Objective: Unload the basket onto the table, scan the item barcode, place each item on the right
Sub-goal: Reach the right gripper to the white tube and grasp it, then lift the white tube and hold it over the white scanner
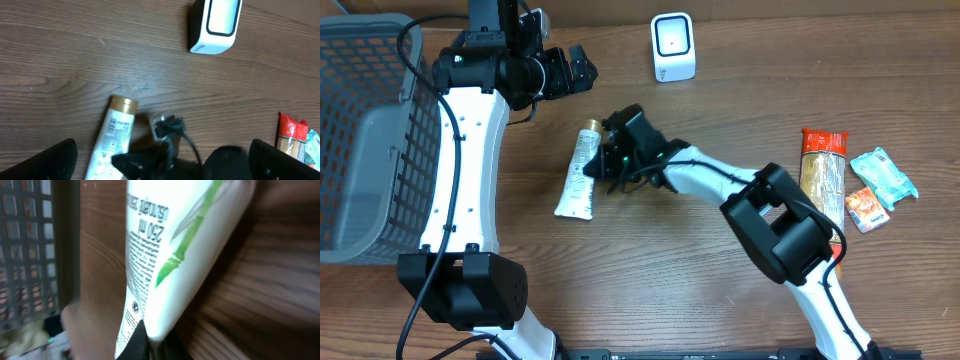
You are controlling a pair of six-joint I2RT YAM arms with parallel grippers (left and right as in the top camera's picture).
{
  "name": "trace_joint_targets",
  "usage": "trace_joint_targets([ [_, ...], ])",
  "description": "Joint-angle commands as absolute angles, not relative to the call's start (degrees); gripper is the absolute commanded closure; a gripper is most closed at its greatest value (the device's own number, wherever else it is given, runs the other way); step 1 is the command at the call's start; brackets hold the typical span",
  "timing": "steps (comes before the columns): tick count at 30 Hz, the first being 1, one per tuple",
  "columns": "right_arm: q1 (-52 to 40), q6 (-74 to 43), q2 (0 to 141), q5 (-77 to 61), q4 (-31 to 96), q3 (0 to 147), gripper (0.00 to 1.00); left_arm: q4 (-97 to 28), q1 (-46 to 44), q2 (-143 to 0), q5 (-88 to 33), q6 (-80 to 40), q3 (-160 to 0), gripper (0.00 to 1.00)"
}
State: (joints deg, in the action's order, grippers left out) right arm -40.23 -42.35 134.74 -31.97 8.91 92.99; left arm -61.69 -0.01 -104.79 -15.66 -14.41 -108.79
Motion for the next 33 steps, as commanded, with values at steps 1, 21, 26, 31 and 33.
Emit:
trace_joint_targets([
  [1, -35.48, -39.46, 131.92, -37.39, 13.52, 91.13, 0.96, -61.49, -0.12, -104.84, -15.68, -13.28, -108.90, 0.00],
  [21, -16.93, -7.11, 95.85, -64.77, 37.56, 91.13, 0.96, -61.49, -0.12, -104.84, -15.68, -13.28, -108.90, 0.00],
  [26, -14.00, -7.22, 91.00, -67.35, 37.74, 91.13, 0.96, -61.49, -0.12, -104.84, -15.68, -13.28, -108.90, 0.00],
  [31, -14.39, -7.64, 90.15, -56.21, 41.82, 91.11, 0.96, -61.49, -0.12, -104.84, -15.68, -13.28, -108.90, 0.00],
  [33, -15.90, -7.64, 90.48, -45.76, 44.88, 91.13, 0.96, -61.49, -0.12, -104.84, -15.68, -13.28, -108.90, 0.00],
])
